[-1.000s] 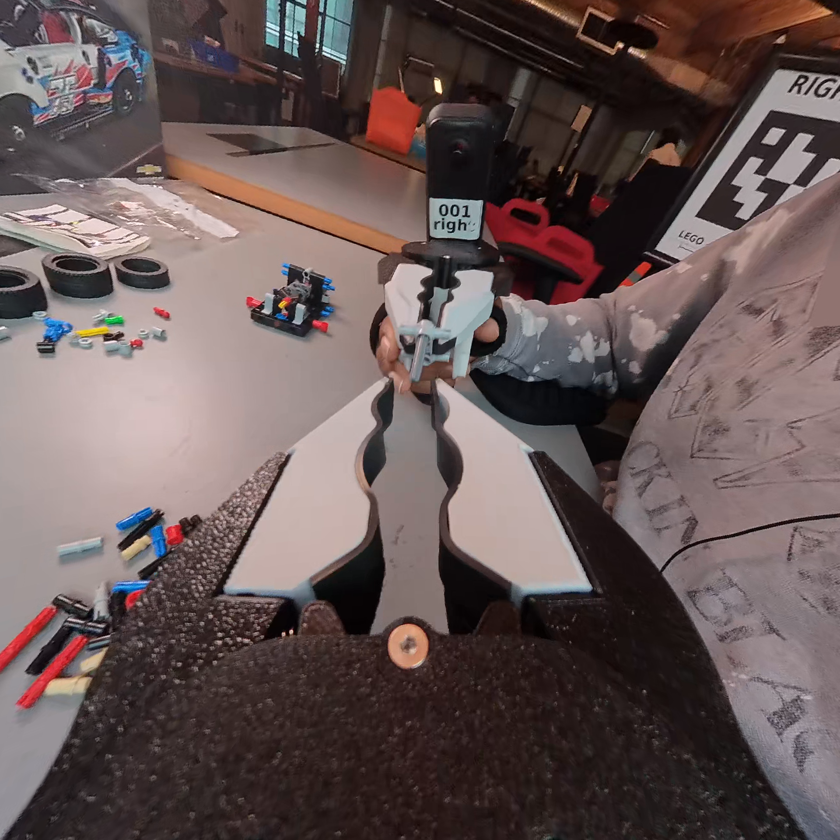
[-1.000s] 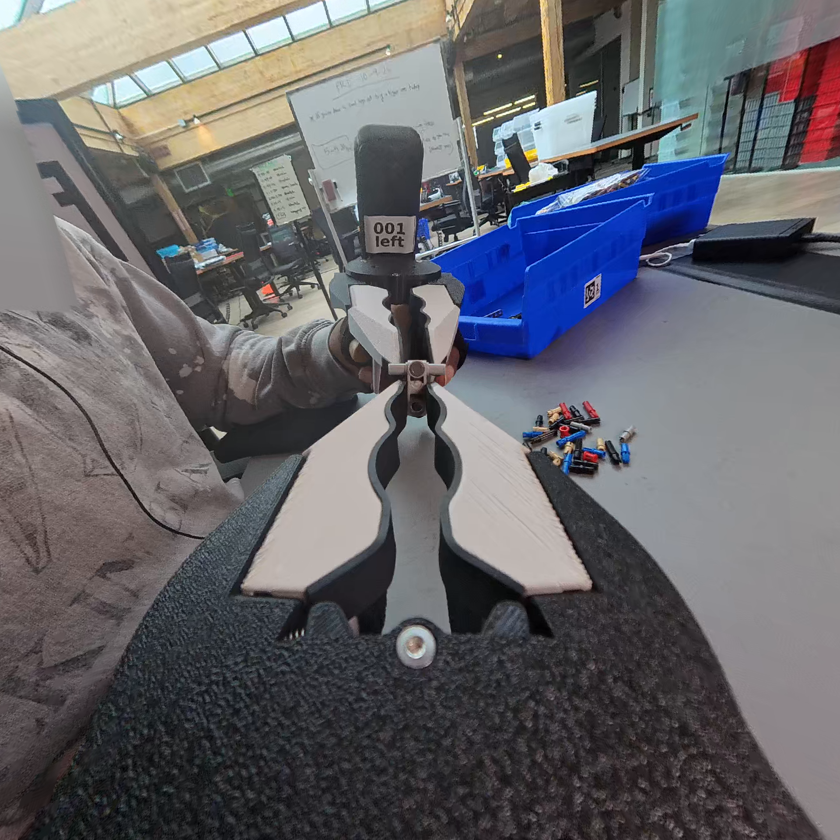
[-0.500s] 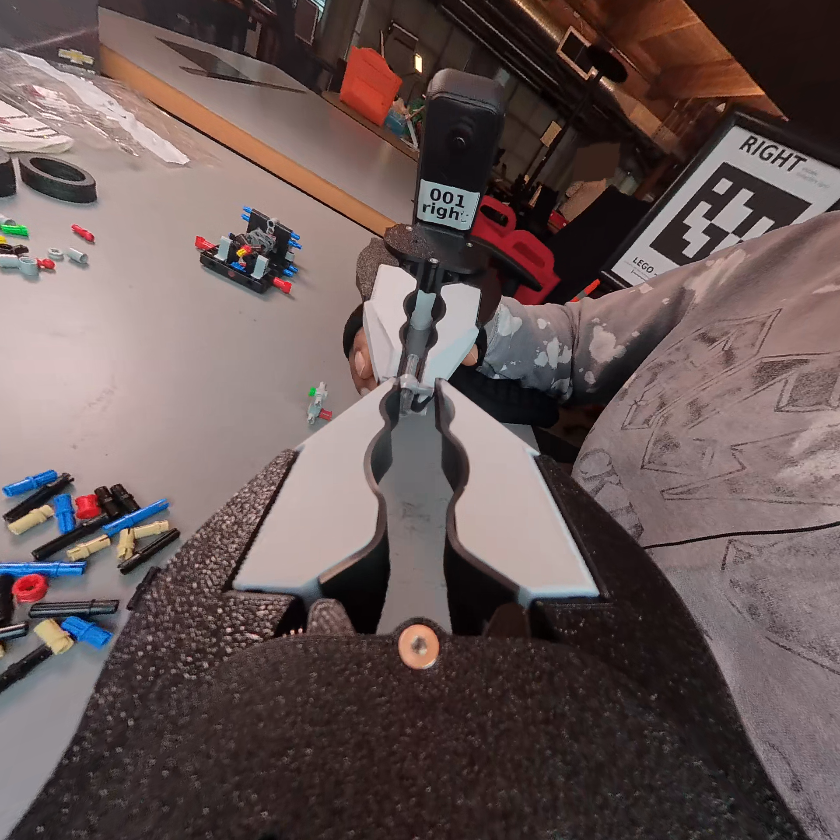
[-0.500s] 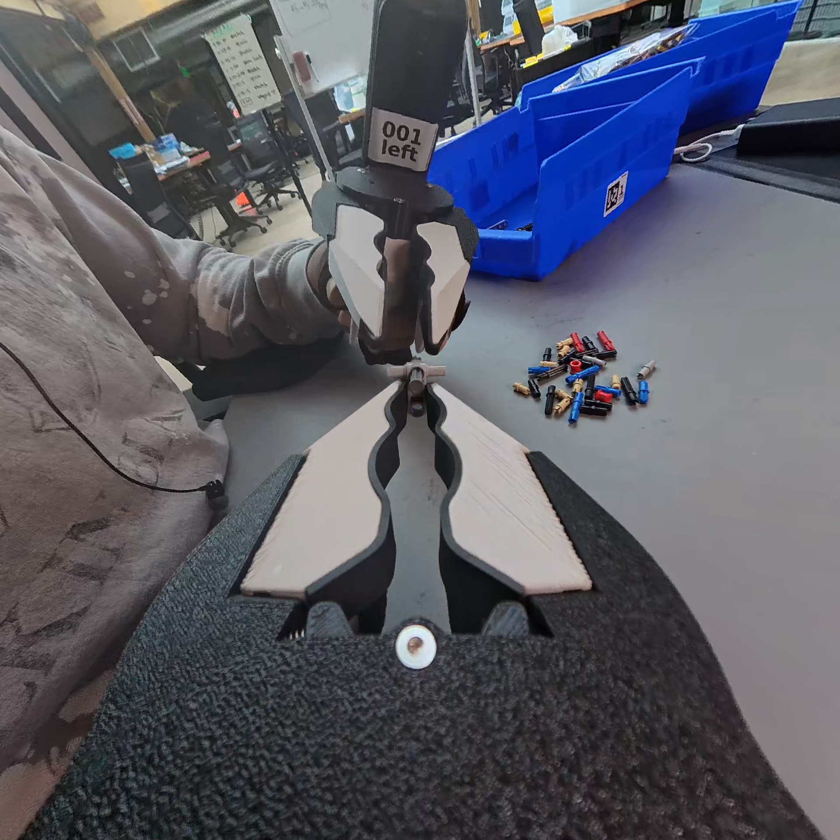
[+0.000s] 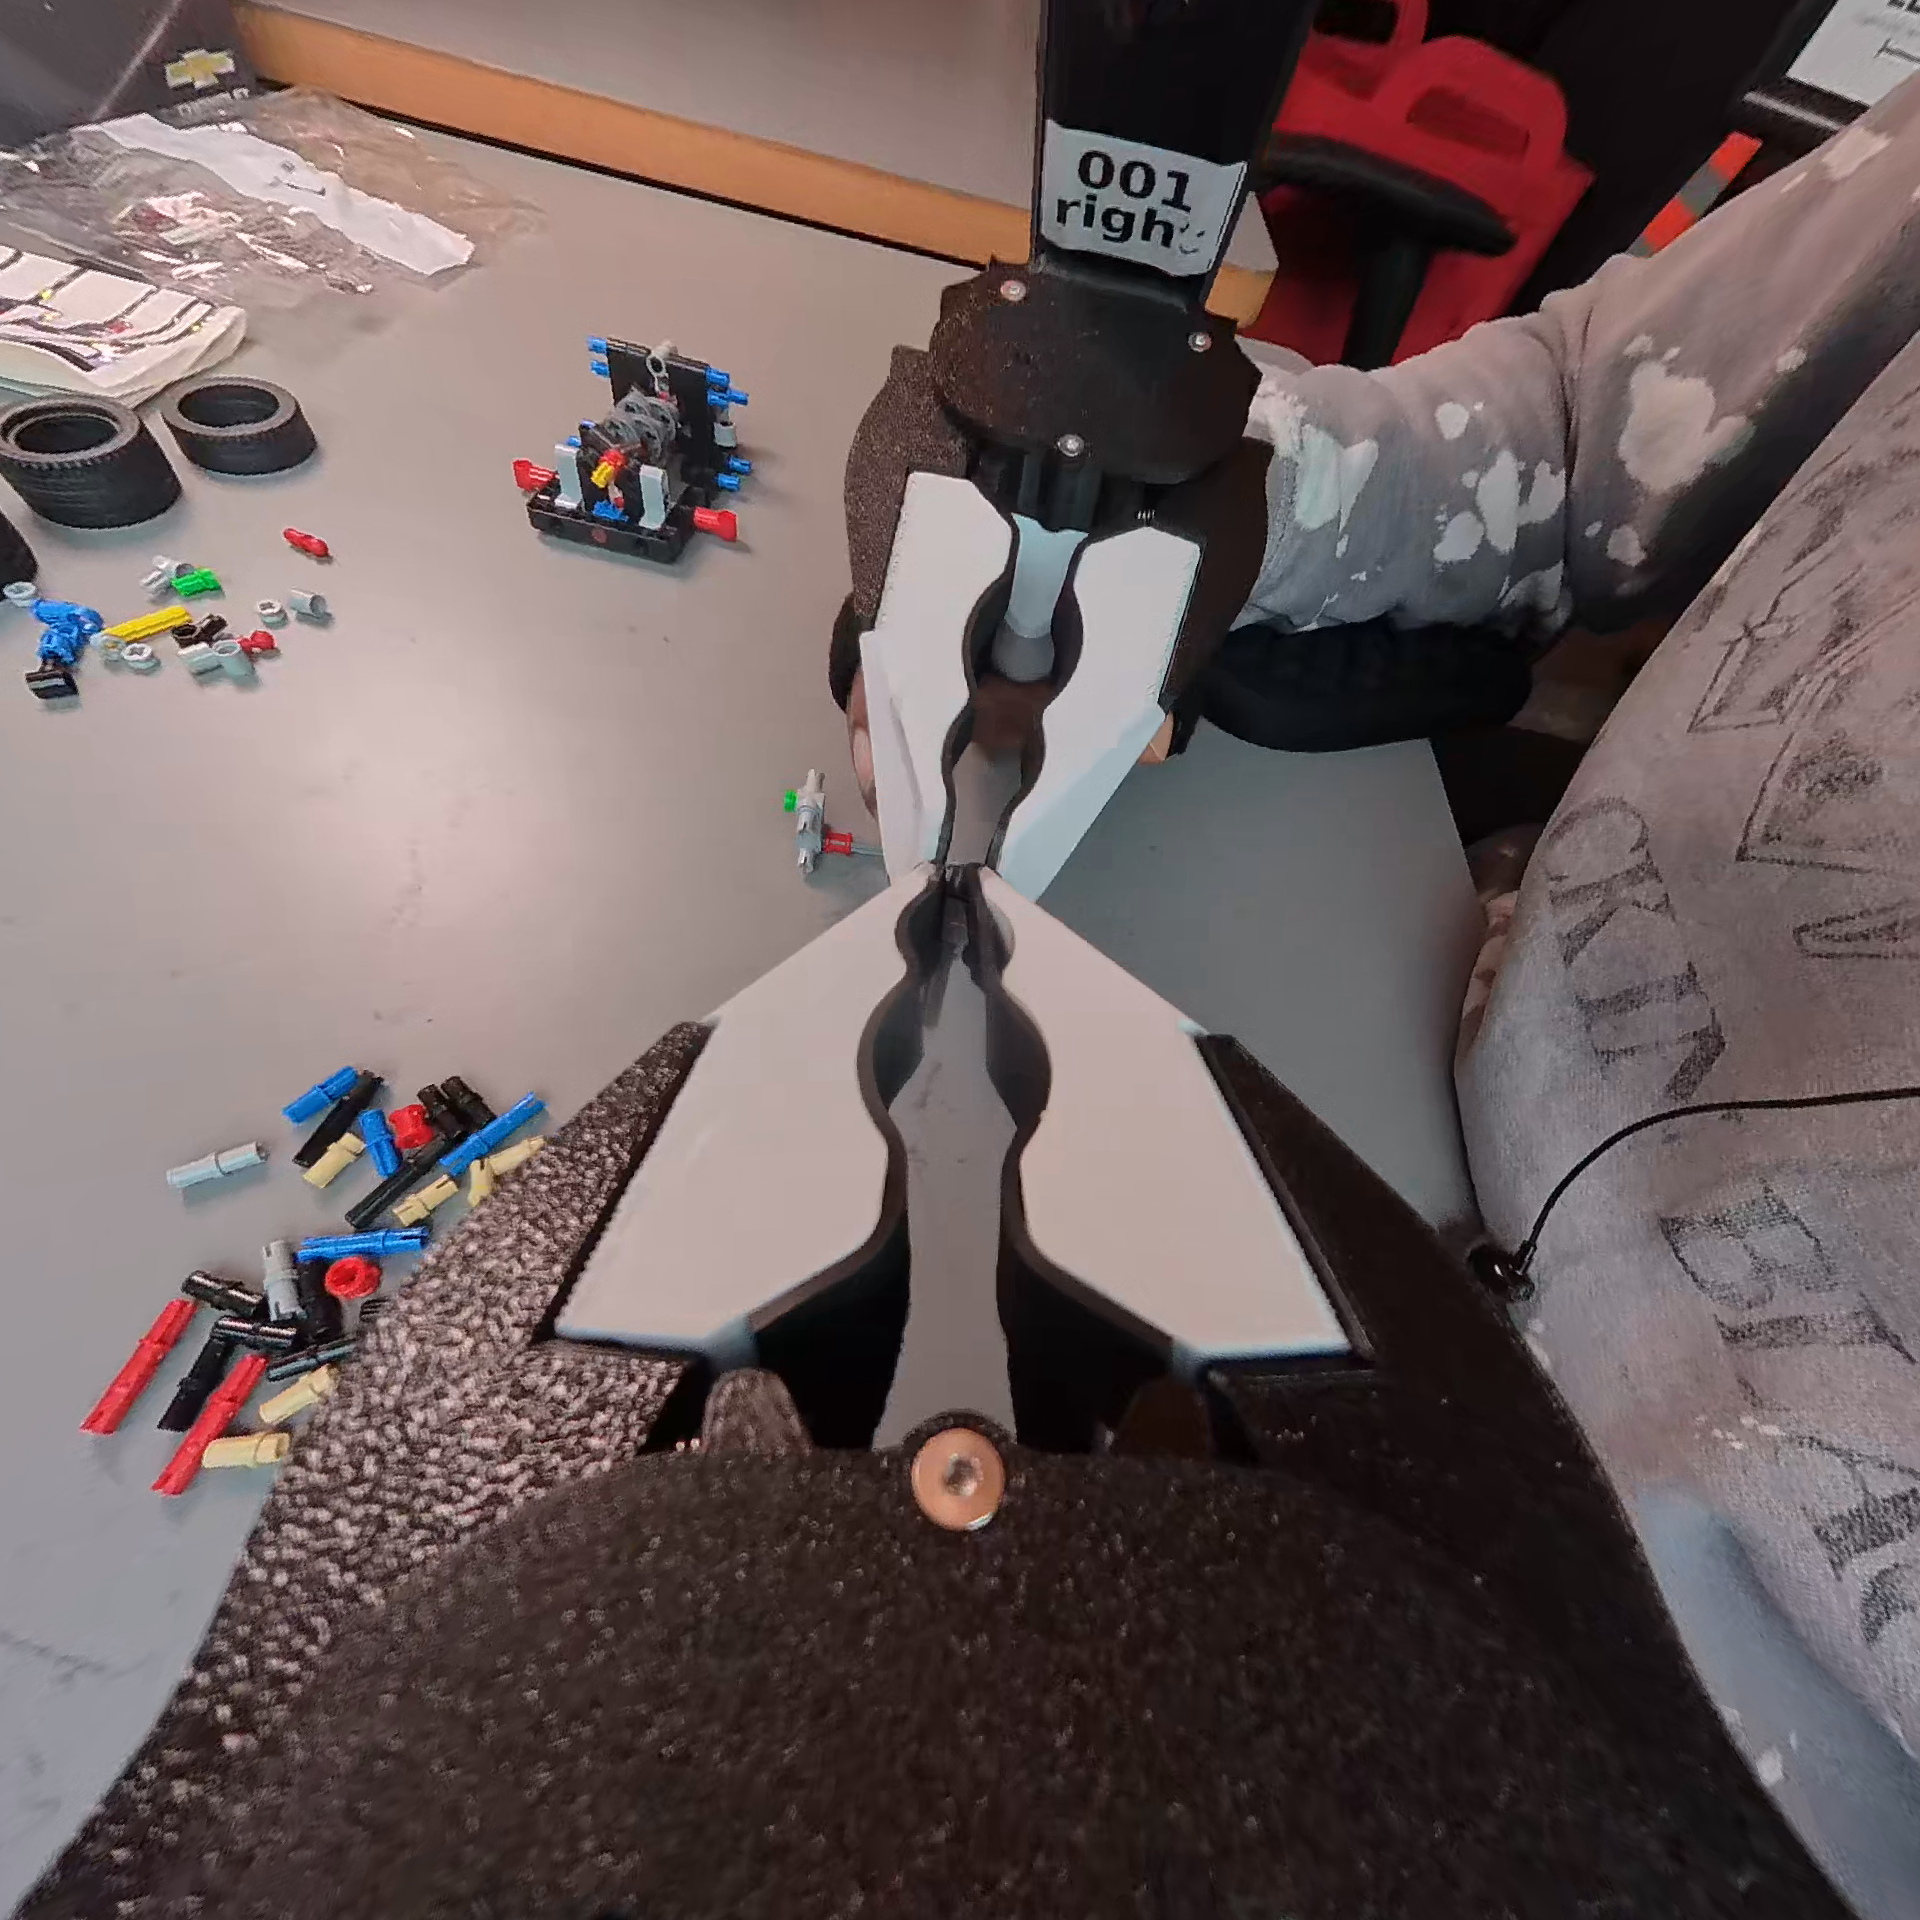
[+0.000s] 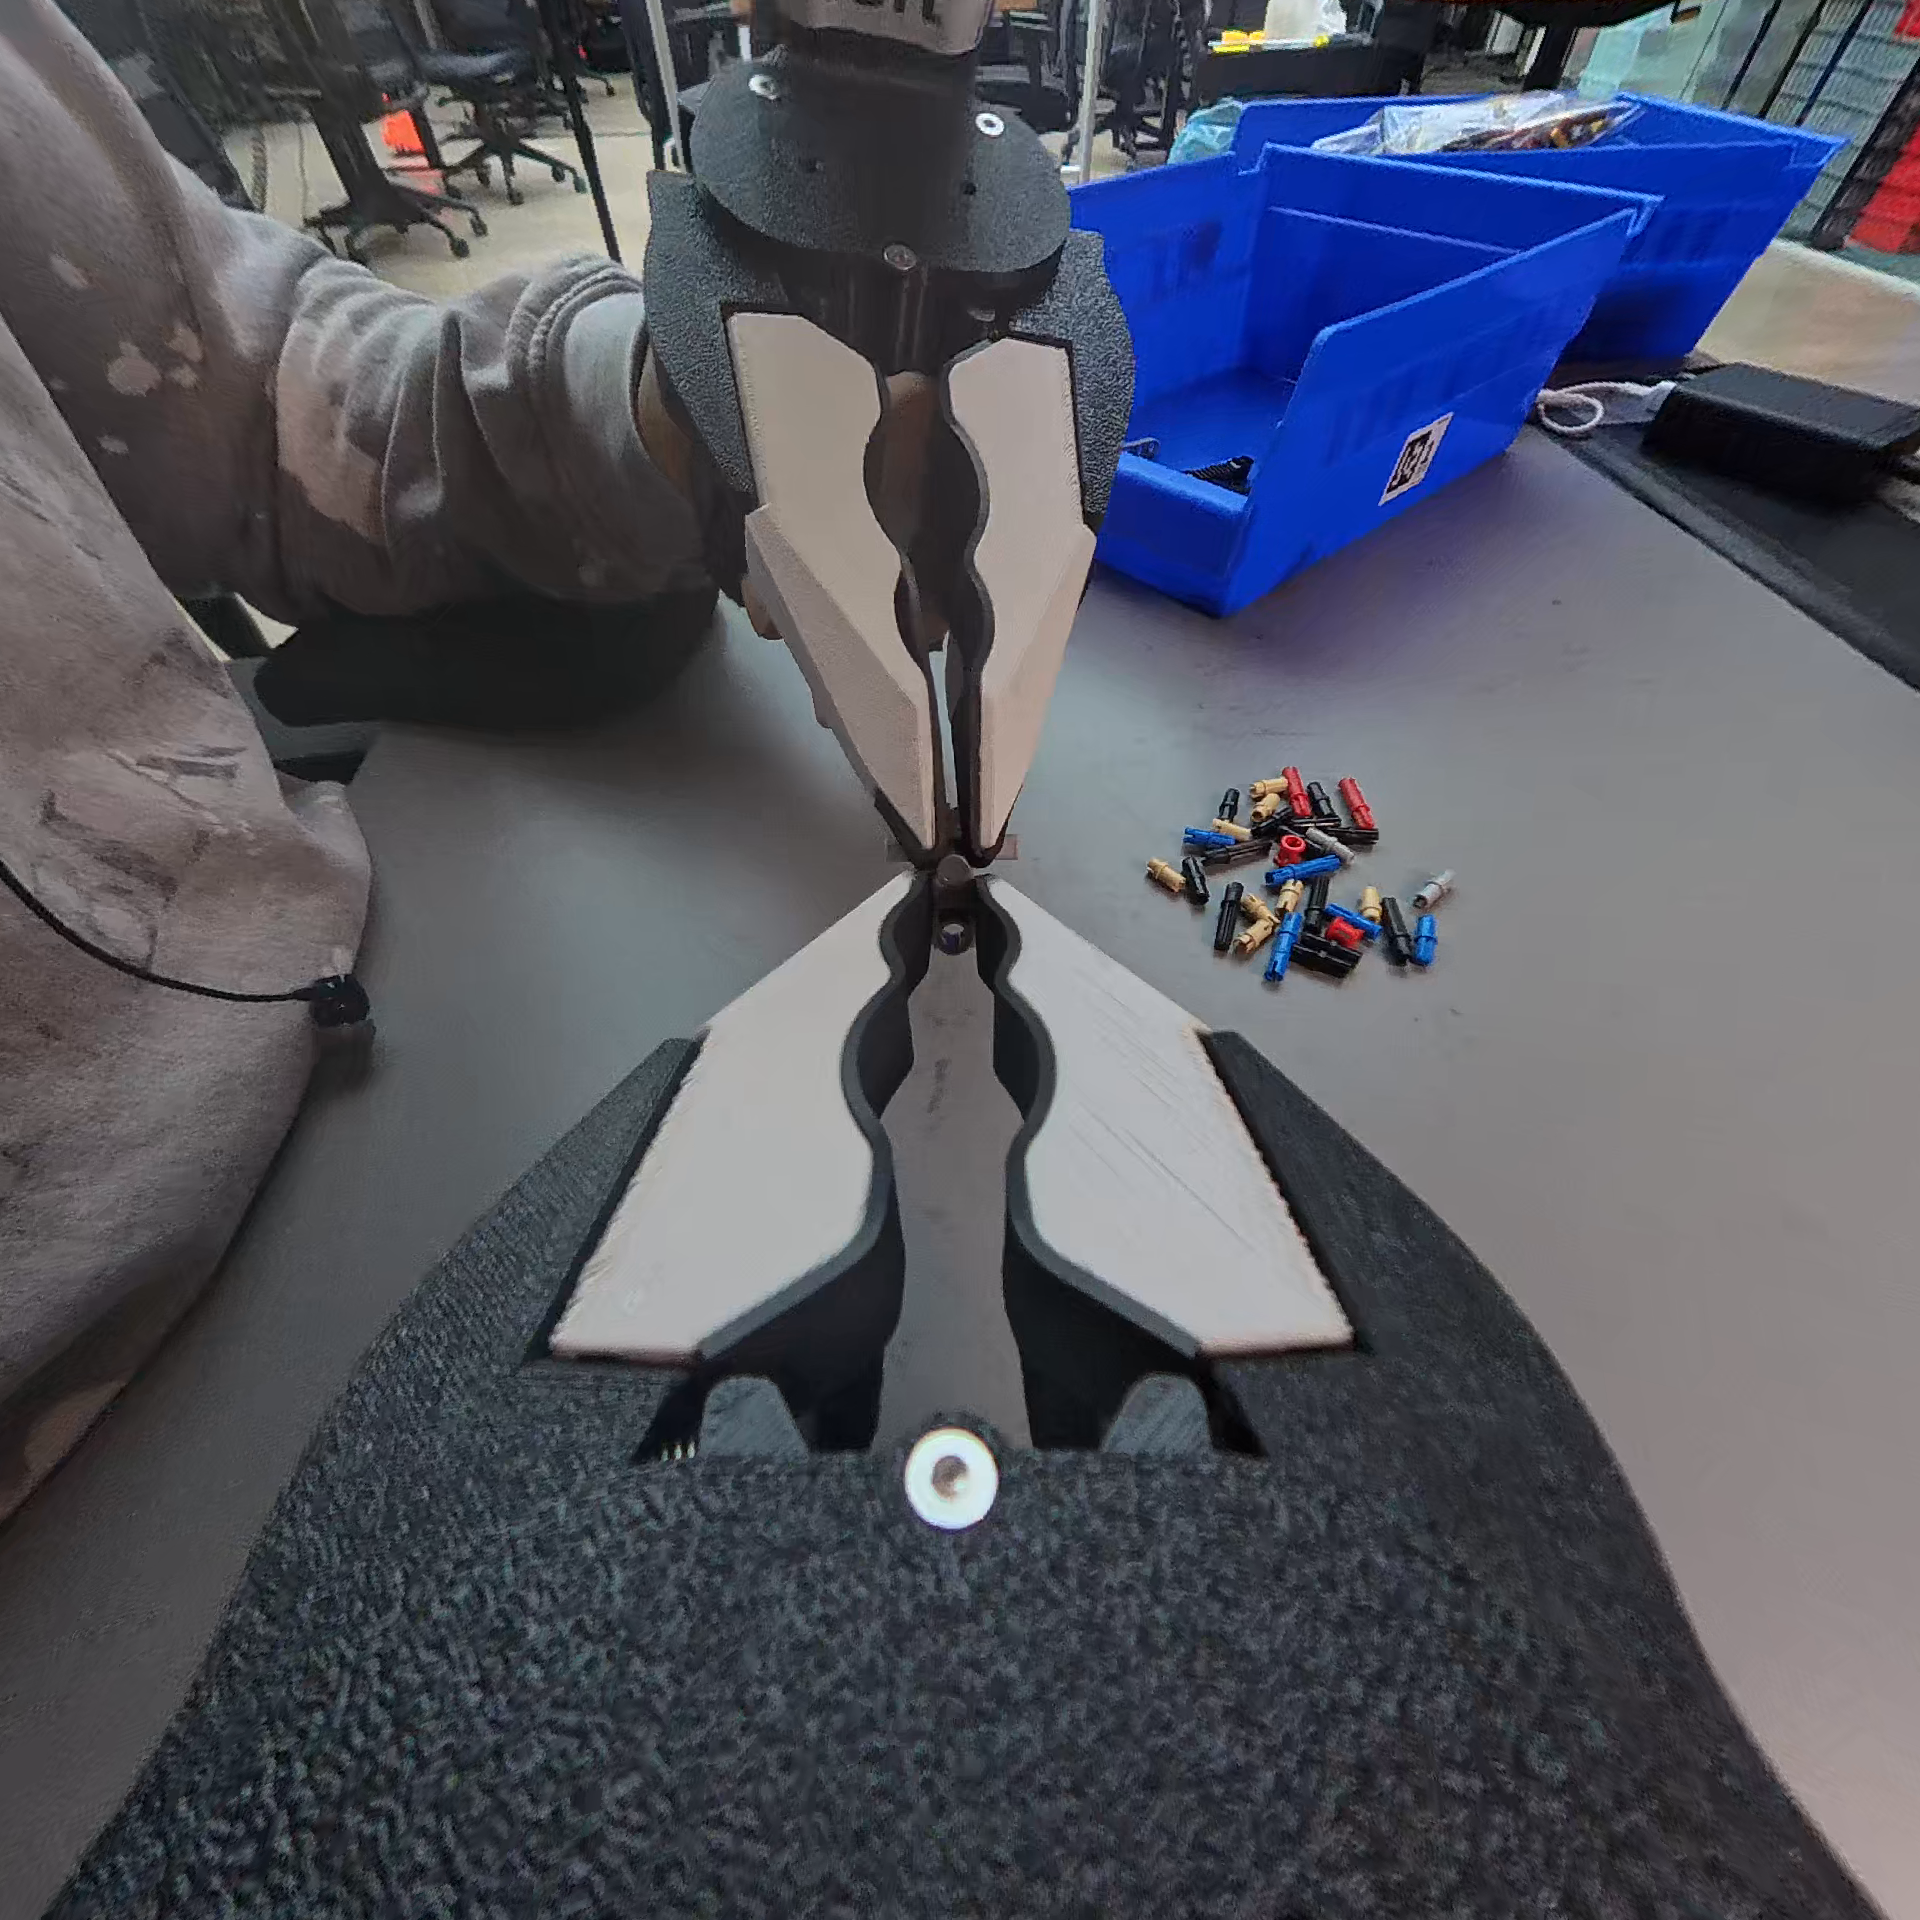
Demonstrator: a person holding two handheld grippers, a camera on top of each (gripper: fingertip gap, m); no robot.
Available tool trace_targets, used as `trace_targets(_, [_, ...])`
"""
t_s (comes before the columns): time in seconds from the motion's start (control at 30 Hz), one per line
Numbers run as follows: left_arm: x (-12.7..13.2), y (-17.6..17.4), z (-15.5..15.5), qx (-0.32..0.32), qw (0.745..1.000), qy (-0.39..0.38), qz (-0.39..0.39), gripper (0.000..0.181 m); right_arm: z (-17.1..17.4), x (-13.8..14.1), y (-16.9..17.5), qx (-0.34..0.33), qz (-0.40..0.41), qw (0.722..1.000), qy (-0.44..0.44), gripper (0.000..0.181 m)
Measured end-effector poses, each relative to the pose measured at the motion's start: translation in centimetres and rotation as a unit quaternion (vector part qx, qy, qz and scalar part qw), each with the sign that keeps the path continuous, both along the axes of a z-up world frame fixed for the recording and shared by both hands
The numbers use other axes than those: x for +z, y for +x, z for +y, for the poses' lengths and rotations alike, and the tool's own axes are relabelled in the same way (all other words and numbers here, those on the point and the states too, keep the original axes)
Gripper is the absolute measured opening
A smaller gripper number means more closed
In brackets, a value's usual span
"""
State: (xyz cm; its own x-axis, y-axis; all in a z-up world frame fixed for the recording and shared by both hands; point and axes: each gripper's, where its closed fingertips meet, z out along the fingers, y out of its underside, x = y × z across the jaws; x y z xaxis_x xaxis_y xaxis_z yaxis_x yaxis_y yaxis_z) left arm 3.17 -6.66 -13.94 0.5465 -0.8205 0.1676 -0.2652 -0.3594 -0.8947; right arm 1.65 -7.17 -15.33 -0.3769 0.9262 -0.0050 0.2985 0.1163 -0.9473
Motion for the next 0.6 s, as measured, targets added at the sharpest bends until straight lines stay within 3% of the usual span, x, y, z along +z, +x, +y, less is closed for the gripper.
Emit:
trace_targets(0.2, [0.8,0.1,-0.5,-0.017,0.999,0.01,-0.037,0.001,0.0,0.8,0.2,-0.002,0.032,0.997,0.075,0.007])
trace_targets(0.33, [2.4,0.1,-0.4,-0.021,0.995,0.025,-0.097,0.0,0.2,2.3,0.2,-0.017,0.07,0.995,0.073,0.007])
trace_targets(0.6, [1.5,-0.7,0.0,-0.005,0.997,0.033,-0.066,0.005,0.8,1.3,-0.2,-0.043,0.056,0.986,0.15,0.007])
